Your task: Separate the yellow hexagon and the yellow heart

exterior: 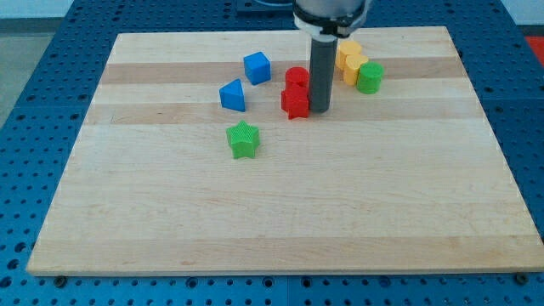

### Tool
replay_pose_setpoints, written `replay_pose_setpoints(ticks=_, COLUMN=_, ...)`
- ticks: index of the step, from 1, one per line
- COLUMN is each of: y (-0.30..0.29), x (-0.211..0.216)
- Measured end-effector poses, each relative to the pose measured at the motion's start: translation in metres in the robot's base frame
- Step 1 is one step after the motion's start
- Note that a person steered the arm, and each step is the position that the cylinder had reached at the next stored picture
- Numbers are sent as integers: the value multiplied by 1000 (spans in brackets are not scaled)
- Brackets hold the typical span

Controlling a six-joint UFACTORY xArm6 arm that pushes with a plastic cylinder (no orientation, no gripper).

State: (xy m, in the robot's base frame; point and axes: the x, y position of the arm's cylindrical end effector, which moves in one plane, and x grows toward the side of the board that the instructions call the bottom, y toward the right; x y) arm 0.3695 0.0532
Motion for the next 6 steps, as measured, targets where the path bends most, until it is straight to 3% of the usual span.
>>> replay_pose_setpoints(ticks=4, y=4, x=-76)
replay_pose_setpoints(ticks=6, y=65, x=-77)
